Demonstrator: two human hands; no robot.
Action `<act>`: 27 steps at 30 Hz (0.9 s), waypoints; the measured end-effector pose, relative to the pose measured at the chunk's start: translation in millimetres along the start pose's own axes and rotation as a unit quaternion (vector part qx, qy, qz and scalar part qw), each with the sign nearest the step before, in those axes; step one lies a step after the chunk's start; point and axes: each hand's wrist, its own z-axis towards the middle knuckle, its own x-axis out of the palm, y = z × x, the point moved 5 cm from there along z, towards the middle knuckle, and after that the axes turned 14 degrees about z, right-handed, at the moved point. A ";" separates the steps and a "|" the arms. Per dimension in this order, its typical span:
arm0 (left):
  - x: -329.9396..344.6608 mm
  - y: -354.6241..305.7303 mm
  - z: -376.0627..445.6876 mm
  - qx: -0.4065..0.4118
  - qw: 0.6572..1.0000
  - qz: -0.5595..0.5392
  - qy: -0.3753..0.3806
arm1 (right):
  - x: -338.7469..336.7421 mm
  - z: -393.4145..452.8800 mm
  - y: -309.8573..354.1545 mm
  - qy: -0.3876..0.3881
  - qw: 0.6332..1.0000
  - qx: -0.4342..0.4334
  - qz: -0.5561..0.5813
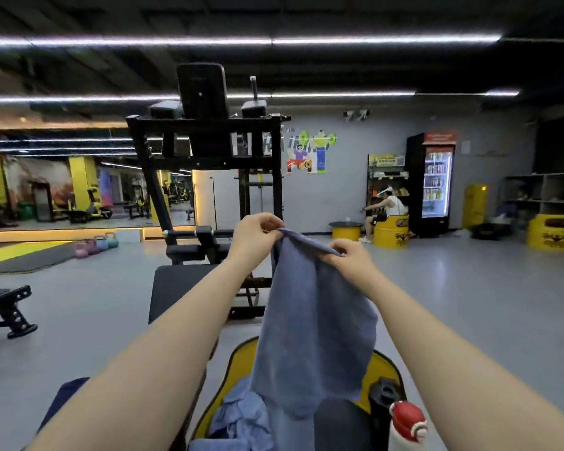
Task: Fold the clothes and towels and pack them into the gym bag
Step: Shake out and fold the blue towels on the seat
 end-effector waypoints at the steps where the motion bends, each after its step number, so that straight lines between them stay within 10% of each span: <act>1: -11.4 -7.0 0.1 0.002 1.000 0.001 -0.008 | -8.5 -3.4 11.7 -0.007 1.000 -0.008 0.011; 15: -86.0 -87.2 -31.0 0.027 0.987 -0.085 0.130 | -30.3 -31.4 183.4 0.059 0.985 -0.117 -0.117; 27: -95.3 -94.0 -32.2 0.010 0.990 -0.125 0.061 | -20.9 -40.8 204.6 0.084 0.977 -0.124 -0.150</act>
